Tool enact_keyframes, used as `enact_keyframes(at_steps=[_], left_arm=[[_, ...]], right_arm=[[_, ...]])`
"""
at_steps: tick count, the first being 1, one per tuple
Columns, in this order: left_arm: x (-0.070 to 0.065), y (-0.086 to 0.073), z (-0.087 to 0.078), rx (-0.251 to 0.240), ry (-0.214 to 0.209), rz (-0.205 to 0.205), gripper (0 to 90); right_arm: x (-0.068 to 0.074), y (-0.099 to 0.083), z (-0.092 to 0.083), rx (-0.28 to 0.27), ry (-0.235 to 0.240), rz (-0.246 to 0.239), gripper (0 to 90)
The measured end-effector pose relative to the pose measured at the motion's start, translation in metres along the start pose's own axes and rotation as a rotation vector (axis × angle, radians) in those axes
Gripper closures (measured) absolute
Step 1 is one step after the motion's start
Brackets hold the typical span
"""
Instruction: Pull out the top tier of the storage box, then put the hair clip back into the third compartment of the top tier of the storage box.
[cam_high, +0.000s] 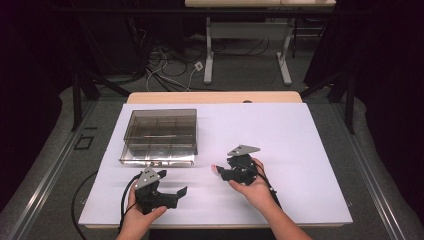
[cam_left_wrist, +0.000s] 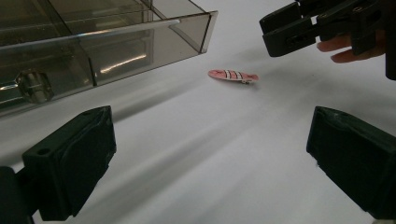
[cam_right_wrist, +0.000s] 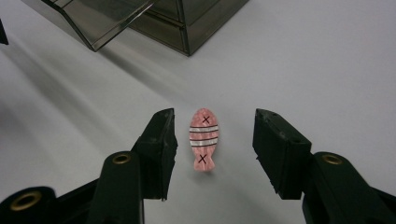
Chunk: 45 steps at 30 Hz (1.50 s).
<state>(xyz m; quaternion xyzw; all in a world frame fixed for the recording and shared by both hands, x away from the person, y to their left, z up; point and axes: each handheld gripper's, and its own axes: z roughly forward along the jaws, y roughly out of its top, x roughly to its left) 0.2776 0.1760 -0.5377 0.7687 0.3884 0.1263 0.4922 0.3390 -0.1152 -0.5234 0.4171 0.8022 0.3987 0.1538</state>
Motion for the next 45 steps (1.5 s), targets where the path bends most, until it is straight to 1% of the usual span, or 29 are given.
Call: enact_keyframes(at_steps=[1, 3, 5, 6, 7, 8, 9, 15, 16, 17, 20, 21, 22, 23, 26, 27, 28, 29, 30, 31, 32, 33, 35, 36, 37, 38, 40, 44, 45], left_arm=[[0.000, 0.000, 0.000, 0.000, 0.000, -0.002, 1.9], [0.001, 0.000, 0.000, 0.002, 0.000, 0.003, 2.1], [0.001, 0.000, -0.001, 0.002, 0.000, 0.001, 2.1], [0.001, -0.001, -0.001, 0.002, -0.001, 0.001, 2.2], [0.001, -0.001, 0.000, 0.001, -0.002, 0.000, 2.2], [0.000, -0.001, -0.001, 0.002, -0.001, 0.001, 2.2], [0.000, -0.001, -0.001, 0.002, 0.000, 0.002, 2.3], [0.001, -0.002, -0.001, 0.005, -0.001, 0.003, 2.7], [0.001, -0.002, -0.001, 0.004, -0.002, 0.002, 2.7], [0.001, -0.002, -0.001, 0.004, -0.003, 0.001, 2.8], [0.001, -0.003, -0.001, 0.006, -0.010, -0.007, 2.9], [0.002, -0.003, -0.001, 0.009, -0.009, 0.002, 2.9], [0.001, -0.003, -0.001, 0.007, -0.010, -0.003, 2.9], [0.001, -0.003, -0.001, 0.004, -0.011, -0.005, 2.9], [0.002, -0.003, -0.001, 0.007, -0.012, -0.004, 3.0], [0.002, -0.003, -0.001, 0.006, -0.014, -0.007, 3.0], [0.003, -0.003, -0.001, 0.007, -0.013, -0.002, 3.0], [0.003, -0.003, -0.001, 0.009, -0.012, 0.001, 3.0], [0.003, -0.003, -0.001, 0.008, -0.012, -0.004, 3.0], [0.002, -0.004, -0.001, 0.007, -0.014, -0.013, 3.0], [0.002, -0.004, 0.000, 0.008, -0.013, -0.013, 3.0], [0.002, -0.004, 0.000, 0.008, -0.012, -0.013, 3.0], [0.003, -0.004, 0.000, 0.008, -0.012, -0.014, 3.0], [0.003, -0.004, 0.000, 0.009, -0.011, -0.014, 3.1], [0.003, -0.004, 0.000, 0.009, -0.011, -0.014, 3.0], [0.004, -0.004, -0.001, 0.012, -0.010, -0.009, 3.1], [0.004, -0.004, 0.000, 0.012, -0.012, -0.013, 3.1], [0.003, -0.004, 0.000, 0.015, -0.011, -0.007, 3.1], [0.003, -0.004, 0.000, 0.016, -0.010, -0.005, 3.1]], right_arm=[[0.001, 0.001, 0.001, 0.011, 0.002, -0.007, 48.6], [0.004, 0.002, 0.006, -0.003, 0.006, -0.009, 49.1], [0.006, 0.004, 0.007, 0.001, 0.009, -0.021, 50.3], [0.008, 0.004, 0.010, -0.030, 0.010, -0.021, 50.9], [0.009, 0.005, 0.010, -0.017, 0.010, -0.025, 51.3], [0.010, 0.006, 0.010, -0.007, 0.013, -0.018, 51.8], [0.010, 0.008, 0.011, -0.027, 0.017, -0.012, 52.3], [0.012, 0.017, 0.017, 0.017, 0.016, 0.028, 53.9], [0.012, 0.018, 0.017, 0.037, 0.013, 0.027, 54.8], [0.012, 0.018, 0.019, 0.030, 0.010, 0.035, 54.8], [0.009, 0.021, 0.022, 0.083, 0.008, 0.057, 54.8], [0.009, 0.020, 0.025, 0.064, 0.009, 0.067, 54.7], [0.008, 0.021, 0.025, 0.086, -0.003, 0.067, 54.5], [0.007, 0.021, 0.027, 0.089, -0.003, 0.073, 54.3], [0.003, 0.020, 0.031, 0.134, 0.008, 0.113, 54.4], [0.003, 0.019, 0.034, 0.115, 0.003, 0.121, 54.3], [0.002, 0.019, 0.034, 0.142, 0.001, 0.124, 54.4], [0.001, 0.021, 0.032, 0.214, -0.007, 0.119, 54.4], [0.001, 0.019, 0.036, 0.174, -0.002, 0.134, 54.4], [0.000, 0.018, 0.038, 0.173, 0.003, 0.134, 54.4], [-0.001, 0.019, 0.037, 0.214, 0.000, 0.133, 54.4], [0.000, 0.017, 0.040, 0.189, 0.001, 0.144, 54.4], [-0.001, 0.017, 0.041, 0.212, 0.002, 0.143, 54.4], [0.000, 0.018, 0.041, 0.219, 0.011, 0.155, 54.5], [-0.001, 0.016, 0.042, 0.209, 0.012, 0.154, 54.9], [0.000, 0.017, 0.042, 0.211, 0.023, 0.175, 55.2], [0.001, 0.017, 0.042, 0.229, 0.025, 0.180, 55.8], [-0.002, 0.016, 0.043, 0.221, 0.017, 0.161, 58.2], [-0.002, 0.017, 0.043, 0.227, 0.021, 0.170, 58.9]])
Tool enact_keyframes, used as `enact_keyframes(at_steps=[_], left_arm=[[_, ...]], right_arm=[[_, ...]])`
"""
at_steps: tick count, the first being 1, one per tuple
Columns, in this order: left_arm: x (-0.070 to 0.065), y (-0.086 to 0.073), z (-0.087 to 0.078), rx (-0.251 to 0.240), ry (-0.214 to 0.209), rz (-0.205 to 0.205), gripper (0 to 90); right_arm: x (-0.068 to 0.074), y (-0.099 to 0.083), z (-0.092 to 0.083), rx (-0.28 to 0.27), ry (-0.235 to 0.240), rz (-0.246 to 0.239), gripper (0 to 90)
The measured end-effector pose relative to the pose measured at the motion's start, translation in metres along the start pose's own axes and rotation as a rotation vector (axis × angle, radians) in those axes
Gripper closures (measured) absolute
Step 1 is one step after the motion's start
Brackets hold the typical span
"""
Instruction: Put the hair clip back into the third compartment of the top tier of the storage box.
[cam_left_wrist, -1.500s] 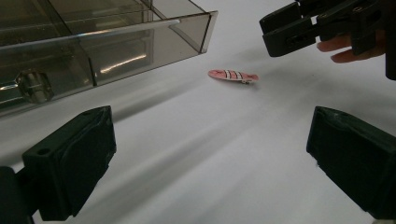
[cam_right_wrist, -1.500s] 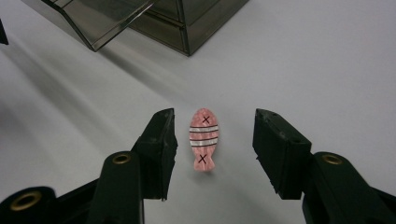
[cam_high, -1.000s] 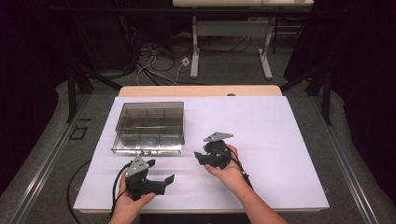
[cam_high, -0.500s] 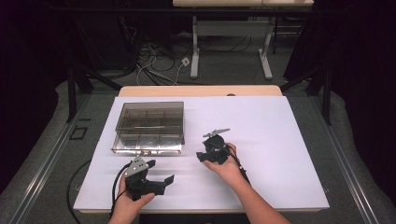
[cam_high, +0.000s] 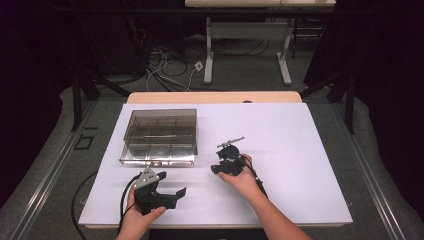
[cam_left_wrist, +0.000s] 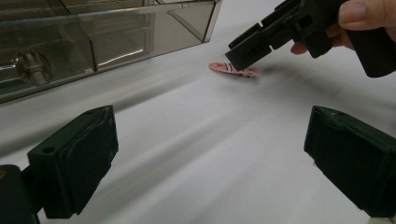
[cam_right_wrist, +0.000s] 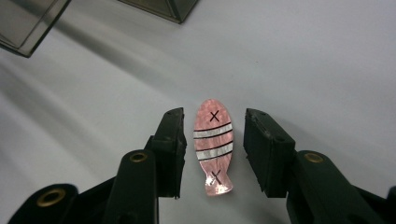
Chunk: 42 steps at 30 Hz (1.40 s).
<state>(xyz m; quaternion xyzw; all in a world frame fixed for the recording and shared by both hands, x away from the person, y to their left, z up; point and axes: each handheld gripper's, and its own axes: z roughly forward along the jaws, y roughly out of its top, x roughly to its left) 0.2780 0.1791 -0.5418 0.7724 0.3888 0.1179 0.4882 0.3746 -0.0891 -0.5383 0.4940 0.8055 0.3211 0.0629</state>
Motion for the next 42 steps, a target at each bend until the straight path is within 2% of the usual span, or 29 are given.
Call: enact_keyframes(at_steps=[1, 2, 3, 4, 8, 12, 15, 19, 23, 24, 27, 28, 33, 34, 36, 38, 42], left_arm=[[-0.0001, -0.0001, 0.0002, 0.000, -0.001, -0.003, 3.1], [-0.0005, -0.0003, 0.0005, -0.001, -0.003, -0.011, 3.1], [-0.0005, -0.0003, 0.0005, -0.001, -0.003, -0.011, 3.1], [-0.0005, -0.0004, 0.0005, -0.001, -0.003, -0.012, 3.1], [-0.0001, -0.0002, 0.0000, 0.002, 0.000, -0.002, 3.2], [-0.0011, -0.0001, 0.0002, 0.003, -0.005, 0.001, 3.2], [-0.0016, -0.0002, 0.0003, 0.003, -0.005, 0.002, 3.2], [-0.0012, -0.0002, 0.0002, 0.003, -0.006, 0.000, 3.2], [-0.0009, -0.0001, 0.0000, 0.002, -0.004, 0.004, 3.2], [-0.0009, -0.0002, -0.0001, 0.002, -0.004, 0.004, 3.2], [-0.0009, -0.0002, -0.0002, 0.002, -0.004, 0.003, 3.3], [-0.0010, -0.0003, -0.0002, 0.001, -0.004, 0.000, 3.3], [-0.0008, -0.0003, -0.0002, -0.001, -0.004, -0.003, 3.3], [-0.0007, -0.0004, -0.0001, -0.001, -0.005, -0.006, 3.3], [-0.0003, -0.0004, -0.0002, 0.000, -0.004, -0.005, 3.4], [0.0000, -0.0004, -0.0002, 0.000, -0.005, -0.006, 3.4], [0.0000, -0.0006, -0.0005, -0.003, -0.007, -0.015, 3.6]], right_arm=[[-0.0001, 0.0001, 0.0004, 0.004, -0.004, 0.009, 59.9], [0.0000, 0.0000, 0.0022, -0.018, 0.010, 0.019, 60.8], [-0.0010, 0.0009, 0.0006, 0.020, -0.002, 0.009, 61.5], [-0.0014, 0.0010, 0.0011, 0.027, -0.002, 0.007, 61.9], [-0.0001, -0.0002, 0.0055, -0.001, 0.006, 0.015, 64.3], [0.0000, 0.0001, 0.0053, 0.032, -0.007, -0.002, 65.6], [-0.0002, -0.0002, 0.0057, 0.020, -0.008, 0.002, 67.8], [-0.0013, -0.0001, 0.0061, -0.003, 0.005, 0.012, 68.1], [-0.0021, 0.0005, 0.0055, 0.017, -0.004, 0.013, 68.0], [-0.0022, -0.0001, 0.0065, -0.001, 0.004, 0.022, 67.8], [-0.0031, -0.0003, 0.0070, 0.024, -0.006, 0.019, 66.1], [-0.0030, -0.0007, 0.0084, 0.014, -0.003, 0.023, 65.8], [-0.0011, -0.0006, 0.0085, 0.025, -0.019, 0.016, 67.7], [-0.0009, -0.0013, 0.0093, 0.008, -0.018, 0.010, 67.8], [0.0001, -0.0014, 0.0085, 0.021, -0.026, 0.002, 67.8], [0.0007, -0.0023, 0.0103, -0.006, -0.025, -0.005, 67.9], [0.0021, -0.0013, 0.0082, 0.027, -0.036, 0.004, 67.9]])
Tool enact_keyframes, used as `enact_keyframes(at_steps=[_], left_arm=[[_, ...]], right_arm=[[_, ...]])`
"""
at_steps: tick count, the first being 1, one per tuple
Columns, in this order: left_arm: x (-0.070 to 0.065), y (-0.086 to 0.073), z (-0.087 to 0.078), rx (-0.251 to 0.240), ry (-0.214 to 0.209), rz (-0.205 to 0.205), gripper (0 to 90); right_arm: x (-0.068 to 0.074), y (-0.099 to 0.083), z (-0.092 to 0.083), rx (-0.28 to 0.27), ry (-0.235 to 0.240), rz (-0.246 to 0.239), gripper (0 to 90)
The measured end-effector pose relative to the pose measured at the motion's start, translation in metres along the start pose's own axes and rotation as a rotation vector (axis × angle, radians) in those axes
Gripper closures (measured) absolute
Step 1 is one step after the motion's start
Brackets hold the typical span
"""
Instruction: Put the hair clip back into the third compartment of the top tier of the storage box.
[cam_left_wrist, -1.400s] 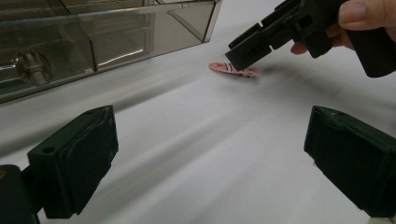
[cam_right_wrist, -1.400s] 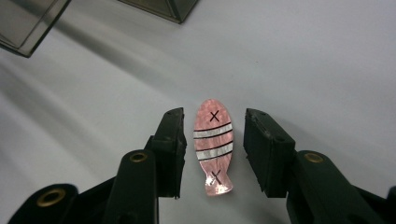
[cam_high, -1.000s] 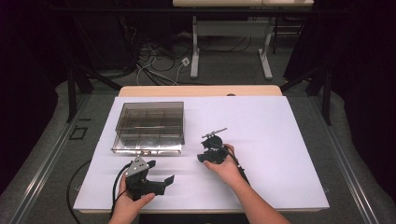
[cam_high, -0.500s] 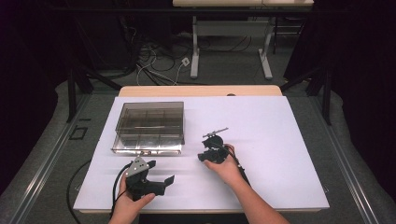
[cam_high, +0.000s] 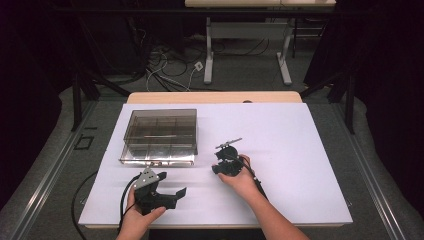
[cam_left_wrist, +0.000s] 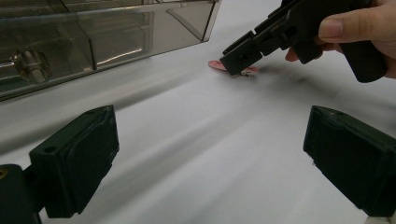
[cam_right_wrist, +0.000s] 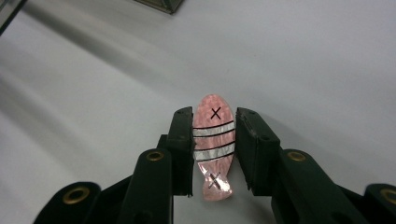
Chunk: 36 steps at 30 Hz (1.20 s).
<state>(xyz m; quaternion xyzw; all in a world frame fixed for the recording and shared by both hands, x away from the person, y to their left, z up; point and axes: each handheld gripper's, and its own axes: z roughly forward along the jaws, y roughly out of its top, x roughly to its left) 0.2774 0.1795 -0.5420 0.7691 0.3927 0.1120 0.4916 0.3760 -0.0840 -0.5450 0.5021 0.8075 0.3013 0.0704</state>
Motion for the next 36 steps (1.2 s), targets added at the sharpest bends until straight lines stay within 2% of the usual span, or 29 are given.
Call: enact_keyframes(at_steps=[6, 11, 12, 15, 16, 17, 18, 19, 23, 26, 30, 32, 33, 36], left_arm=[[0.001, 0.000, -0.001, 0.001, 0.002, 0.002, 3.7], [0.001, 0.000, 0.000, 0.002, 0.002, 0.002, 3.8], [0.001, 0.000, 0.000, 0.002, 0.002, 0.001, 3.8], [0.000, 0.000, 0.000, 0.003, 0.002, 0.002, 3.8], [0.000, 0.000, 0.000, 0.002, 0.000, 0.000, 3.8], [0.000, 0.000, 0.000, 0.004, 0.002, 0.003, 3.8], [0.000, 0.000, 0.000, 0.003, 0.002, 0.002, 3.8], [0.000, 0.000, 0.000, 0.003, 0.001, 0.001, 3.8], [0.001, 0.000, 0.000, 0.003, 0.002, 0.001, 3.8], [0.001, 0.000, 0.000, 0.005, 0.003, 0.006, 3.8], [0.001, 0.000, 0.000, 0.006, 0.003, 0.004, 3.8], [0.001, 0.000, 0.000, 0.006, 0.003, 0.003, 3.8], [0.001, 0.000, 0.000, 0.006, 0.003, 0.003, 3.8], [0.001, 0.000, 0.000, 0.006, 0.002, 0.005, 3.8]], right_arm=[[-0.001, -0.001, 0.000, -0.004, -0.004, -0.022, 67.9], [0.000, -0.001, -0.002, 0.005, -0.008, -0.022, 67.9], [0.000, -0.001, -0.001, -0.017, -0.001, -0.019, 67.9], [0.000, -0.001, -0.005, 0.002, -0.013, -0.030, 67.9], [0.000, -0.001, -0.005, -0.005, -0.013, -0.022, 67.9], [0.000, -0.001, -0.003, -0.045, 0.000, -0.016, 67.9], [0.001, 0.000, -0.007, 0.000, 0.000, -0.013, 68.0], [0.000, 0.000, -0.008, 0.017, -0.015, -0.029, 67.9], [0.000, -0.001, -0.006, -0.030, 0.000, -0.026, 67.9], [0.003, -0.001, -0.008, -0.031, 0.010, -0.015, 68.0], [0.001, -0.001, -0.010, -0.029, 0.002, -0.039, 68.0], [0.001, 0.000, -0.013, -0.009, 0.000, -0.041, 68.0], [0.002, 0.000, -0.014, -0.012, 0.006, -0.025, 67.9], [0.002, 0.000, -0.015, -0.057, 0.010, -0.040, 67.9]])
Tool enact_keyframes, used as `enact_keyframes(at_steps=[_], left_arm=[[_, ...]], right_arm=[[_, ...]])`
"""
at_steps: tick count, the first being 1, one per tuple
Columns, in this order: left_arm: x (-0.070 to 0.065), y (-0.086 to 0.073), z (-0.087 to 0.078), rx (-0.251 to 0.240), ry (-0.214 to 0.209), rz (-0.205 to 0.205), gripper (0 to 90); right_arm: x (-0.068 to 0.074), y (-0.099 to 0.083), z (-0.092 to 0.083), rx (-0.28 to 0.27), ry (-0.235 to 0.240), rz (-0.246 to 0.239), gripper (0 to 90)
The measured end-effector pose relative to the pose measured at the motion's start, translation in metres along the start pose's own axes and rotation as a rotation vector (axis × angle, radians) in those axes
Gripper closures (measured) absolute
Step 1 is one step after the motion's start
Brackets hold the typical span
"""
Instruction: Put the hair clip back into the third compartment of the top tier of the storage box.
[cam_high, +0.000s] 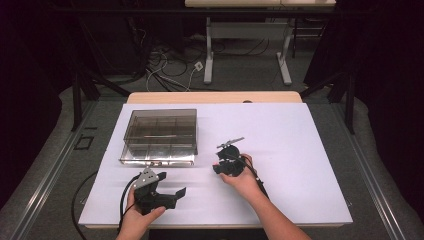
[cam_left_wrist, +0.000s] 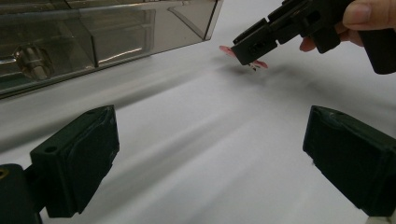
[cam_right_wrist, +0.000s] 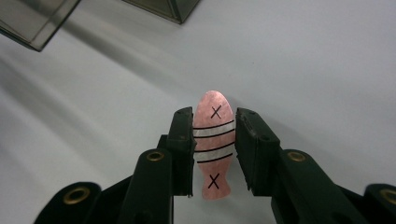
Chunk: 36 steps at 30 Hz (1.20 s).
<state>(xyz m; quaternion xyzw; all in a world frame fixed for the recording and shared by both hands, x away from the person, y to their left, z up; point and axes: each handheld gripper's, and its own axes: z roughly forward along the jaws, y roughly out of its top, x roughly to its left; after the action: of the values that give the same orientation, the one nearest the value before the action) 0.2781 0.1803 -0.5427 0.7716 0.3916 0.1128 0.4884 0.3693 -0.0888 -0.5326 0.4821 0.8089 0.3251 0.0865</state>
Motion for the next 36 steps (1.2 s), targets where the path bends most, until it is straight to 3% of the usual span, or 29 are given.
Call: enact_keyframes(at_steps=[2, 3, 4, 7, 9, 10, 11, 13, 14, 15, 17, 19, 20, 21, 25, 26, 36], left_arm=[[0.000, 0.000, 0.000, 0.001, 0.000, -0.002, 3.8], [0.000, 0.000, 0.000, 0.000, 0.000, -0.002, 3.8], [0.000, 0.000, 0.000, 0.000, 0.000, -0.002, 3.8], [0.000, 0.000, 0.000, -0.002, -0.002, -0.008, 3.8], [0.000, 0.000, 0.000, -0.002, -0.002, -0.008, 3.8], [0.000, 0.000, 0.000, -0.003, -0.001, -0.008, 3.8], [0.000, 0.000, 0.000, -0.003, -0.001, -0.009, 3.8], [0.000, 0.000, 0.000, -0.003, -0.001, -0.009, 3.8], [0.000, 0.000, 0.000, -0.004, -0.001, -0.010, 3.8], [0.000, 0.000, 0.000, -0.004, -0.001, -0.010, 3.8], [0.000, 0.000, 0.000, -0.004, 0.000, -0.010, 3.8], [0.000, 0.000, 0.000, -0.004, 0.000, -0.011, 3.8], [0.000, 0.000, 0.000, -0.004, 0.000, -0.011, 3.8], [0.000, 0.000, 0.000, -0.005, -0.001, -0.012, 3.8], [0.001, 0.000, -0.001, -0.007, 0.003, -0.009, 3.9], [0.001, 0.000, -0.001, -0.006, 0.003, -0.009, 3.9], [0.001, 0.000, -0.001, -0.010, 0.003, -0.014, 3.9]], right_arm=[[0.001, 0.002, -0.003, 0.007, 0.006, 0.012, 68.0], [0.001, 0.004, -0.006, 0.045, -0.010, -0.009, 68.0], [0.001, 0.004, -0.005, 0.005, 0.000, 0.003, 68.0], [0.002, 0.007, -0.009, 0.011, -0.004, -0.010, 67.9], [0.004, 0.008, -0.010, -0.038, 0.001, -0.007, 68.0], [0.004, 0.011, -0.015, 0.018, -0.009, -0.013, 68.0], [0.005, 0.011, -0.014, -0.025, 0.002, -0.012, 68.0], [0.006, 0.013, -0.018, -0.021, 0.000, -0.018, 68.0], [0.007, 0.015, -0.022, 0.010, -0.003, -0.026, 68.0], [0.008, 0.016, -0.021, -0.027, 0.004, -0.018, 68.0], [0.010, 0.018, -0.026, -0.021, 0.004, -0.029, 68.0], [0.012, 0.020, -0.026, -0.057, 0.014, -0.031, 68.0], [0.013, 0.023, -0.031, -0.010, 0.003, -0.047, 68.0], [0.015, 0.023, -0.030, -0.052, 0.012, -0.039, 68.0], [0.018, 0.029, -0.037, -0.042, 0.018, -0.053, 68.0], [0.020, 0.029, -0.036, -0.082, 0.027, -0.053, 68.0], [0.034, 0.043, -0.048, -0.121, 0.048, -0.080, 68.0]])
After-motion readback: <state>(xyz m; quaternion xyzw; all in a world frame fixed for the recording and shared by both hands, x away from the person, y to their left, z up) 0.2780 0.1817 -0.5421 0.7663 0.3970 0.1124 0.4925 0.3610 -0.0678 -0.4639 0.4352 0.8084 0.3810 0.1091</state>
